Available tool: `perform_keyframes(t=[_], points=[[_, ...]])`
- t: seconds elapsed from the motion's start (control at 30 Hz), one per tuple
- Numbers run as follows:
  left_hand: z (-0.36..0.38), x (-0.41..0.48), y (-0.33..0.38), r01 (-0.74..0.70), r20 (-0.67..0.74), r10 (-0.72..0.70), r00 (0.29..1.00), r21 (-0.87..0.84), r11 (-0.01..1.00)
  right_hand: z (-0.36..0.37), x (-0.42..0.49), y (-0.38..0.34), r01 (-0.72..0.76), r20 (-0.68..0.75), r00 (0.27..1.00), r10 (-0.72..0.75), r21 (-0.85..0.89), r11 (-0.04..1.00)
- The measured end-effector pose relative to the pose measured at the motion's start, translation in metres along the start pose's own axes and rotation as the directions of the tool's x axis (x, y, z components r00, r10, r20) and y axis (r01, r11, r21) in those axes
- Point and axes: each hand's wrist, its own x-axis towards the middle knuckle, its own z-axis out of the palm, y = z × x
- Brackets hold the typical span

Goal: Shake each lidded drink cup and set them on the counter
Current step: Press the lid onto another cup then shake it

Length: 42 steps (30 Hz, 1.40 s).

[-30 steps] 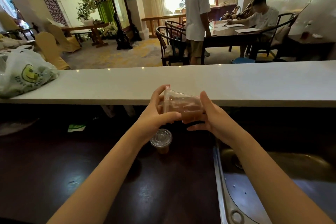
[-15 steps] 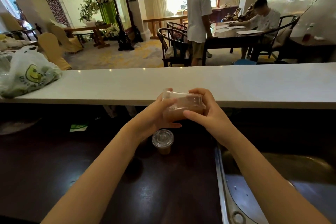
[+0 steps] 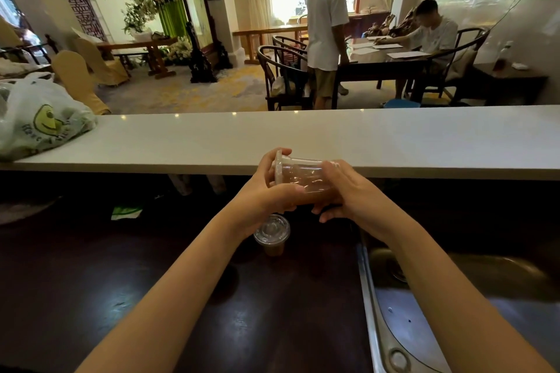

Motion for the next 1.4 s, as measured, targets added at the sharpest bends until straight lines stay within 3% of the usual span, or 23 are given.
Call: perform_keyframes(t=[0.2, 0.37, 0.47, 0.63, 0.73, 0.93, 1.0, 1.13, 1.23, 1.4], points=[[-0.011, 0.004, 0.002, 0.009, 0.100, -0.006, 0.995, -0.026, 1.000, 0.006, 0.002, 0.012, 0.081, -0.044, 0.996, -0.077, 0.093, 0.992], [-0.018, 0.006, 0.013, 0.187, 0.191, -0.156, 0.969, -0.155, 0.970, 0.007, 0.000, 0.012, 0.188, -0.024, 0.981, -0.191, -0.103, 0.977], [-0.024, 0.013, 0.009, 0.219, 0.150, -0.197, 0.969, -0.152, 0.964, 0.007, 0.001, 0.011, 0.208, -0.006, 0.978, -0.211, -0.147, 0.967], [-0.027, 0.019, 0.005, 0.107, 0.097, -0.095, 0.991, -0.120, 0.987, 0.014, 0.010, 0.009, 0.078, -0.130, 0.988, -0.077, 0.000, 0.997], [-0.029, 0.020, 0.002, 0.019, 0.106, -0.008, 0.994, -0.101, 0.995, 0.020, 0.015, 0.002, -0.003, -0.134, 0.991, 0.007, 0.026, 1.000], [-0.039, 0.021, 0.011, -0.138, 0.152, 0.141, 0.978, -0.030, 0.990, 0.024, 0.022, -0.004, 0.095, -0.145, 0.985, -0.088, 0.041, 0.995], [-0.045, 0.024, 0.018, -0.101, 0.208, 0.105, 0.973, -0.026, 0.995, 0.024, 0.022, -0.004, 0.138, -0.155, 0.979, -0.131, 0.037, 0.990], [-0.054, 0.026, 0.024, 0.132, 0.327, -0.077, 0.942, -0.151, 0.980, 0.024, 0.021, -0.007, 0.220, -0.133, 0.963, -0.232, -0.104, 0.970], [-0.058, 0.025, 0.018, 0.188, 0.416, -0.099, 0.904, -0.179, 0.966, 0.022, 0.020, -0.013, 0.249, -0.099, 0.959, -0.266, -0.156, 0.956], [-0.061, 0.024, 0.016, 0.203, 0.352, -0.090, 0.932, -0.298, 0.933, 0.022, 0.023, -0.018, 0.238, -0.009, 0.969, -0.247, -0.235, 0.942]])
